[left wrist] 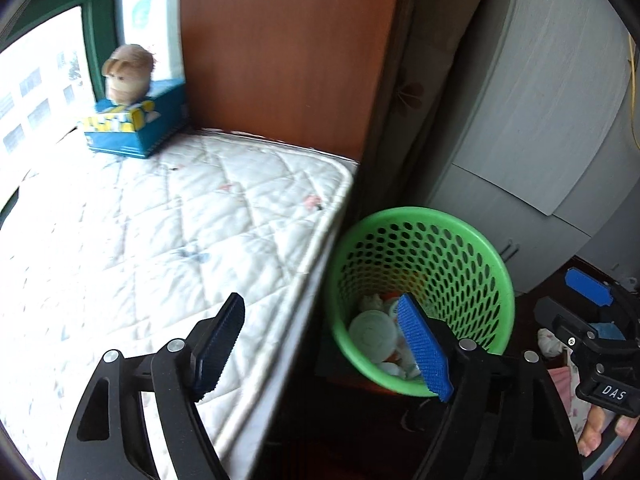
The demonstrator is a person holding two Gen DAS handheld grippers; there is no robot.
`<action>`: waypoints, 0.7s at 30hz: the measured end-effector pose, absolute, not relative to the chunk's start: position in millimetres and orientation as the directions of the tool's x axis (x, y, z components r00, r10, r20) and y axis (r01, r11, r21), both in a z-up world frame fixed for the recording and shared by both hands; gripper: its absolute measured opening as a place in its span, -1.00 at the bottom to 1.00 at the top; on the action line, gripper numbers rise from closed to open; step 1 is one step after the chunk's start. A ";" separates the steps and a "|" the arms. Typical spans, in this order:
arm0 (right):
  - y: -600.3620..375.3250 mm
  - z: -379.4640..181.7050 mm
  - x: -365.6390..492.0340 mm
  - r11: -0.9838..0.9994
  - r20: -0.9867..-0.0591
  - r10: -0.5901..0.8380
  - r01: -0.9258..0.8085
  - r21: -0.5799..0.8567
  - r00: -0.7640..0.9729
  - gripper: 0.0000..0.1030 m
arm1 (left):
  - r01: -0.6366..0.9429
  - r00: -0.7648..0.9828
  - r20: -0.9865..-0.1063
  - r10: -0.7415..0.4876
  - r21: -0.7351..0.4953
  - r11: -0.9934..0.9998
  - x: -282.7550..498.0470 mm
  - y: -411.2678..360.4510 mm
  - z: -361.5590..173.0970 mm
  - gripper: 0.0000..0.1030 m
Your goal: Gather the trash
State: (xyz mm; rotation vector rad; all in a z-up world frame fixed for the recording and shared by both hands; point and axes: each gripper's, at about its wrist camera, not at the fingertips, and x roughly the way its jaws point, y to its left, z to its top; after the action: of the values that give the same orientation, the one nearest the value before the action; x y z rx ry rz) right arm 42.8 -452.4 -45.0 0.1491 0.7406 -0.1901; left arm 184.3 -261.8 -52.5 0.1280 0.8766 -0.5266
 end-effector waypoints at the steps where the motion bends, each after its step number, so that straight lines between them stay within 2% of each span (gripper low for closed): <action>1: -446.6 -43.3 42.4 0.974 -0.677 -0.109 0.213 0.072 0.728 0.72 | 0.481 0.536 -0.755 -0.377 -0.094 0.872 183.2 -254.8 -50.2 0.53; 10: -380.7 -24.9 50.6 0.993 -0.637 -0.045 0.103 0.054 0.770 0.85 | 0.377 0.647 -0.703 -0.296 -0.042 0.925 166.3 -183.6 -29.7 0.71; 21: -310.7 -11.9 72.4 0.997 -0.604 0.073 -0.036 0.073 0.793 0.91 | 0.180 0.746 -0.653 -0.127 0.014 0.984 148.0 -95.7 -11.5 0.77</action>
State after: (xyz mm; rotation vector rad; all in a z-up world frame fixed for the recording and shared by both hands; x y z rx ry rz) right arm 72.4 -310.7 -11.9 0.0589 0.6519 0.0591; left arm 148.0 -95.7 -11.5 0.0780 0.7086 -0.1683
